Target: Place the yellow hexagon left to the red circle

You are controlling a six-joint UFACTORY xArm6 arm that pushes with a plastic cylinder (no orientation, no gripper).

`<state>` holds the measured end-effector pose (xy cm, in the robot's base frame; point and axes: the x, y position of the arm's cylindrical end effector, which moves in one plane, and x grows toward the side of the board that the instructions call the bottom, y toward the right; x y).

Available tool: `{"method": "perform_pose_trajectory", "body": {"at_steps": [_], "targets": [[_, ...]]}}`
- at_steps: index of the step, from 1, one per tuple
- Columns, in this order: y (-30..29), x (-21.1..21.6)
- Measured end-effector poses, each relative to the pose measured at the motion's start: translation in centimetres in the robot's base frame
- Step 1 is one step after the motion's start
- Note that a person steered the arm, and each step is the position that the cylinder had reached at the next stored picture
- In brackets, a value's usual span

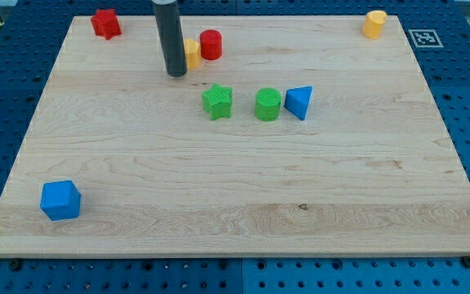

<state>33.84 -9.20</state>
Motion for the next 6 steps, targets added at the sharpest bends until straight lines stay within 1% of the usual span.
{"method": "perform_pose_trajectory", "body": {"at_steps": [1, 2, 4, 6], "targets": [[2.5, 0.0], [3.0, -1.1], [3.0, -2.4], [3.0, -2.8]]}}
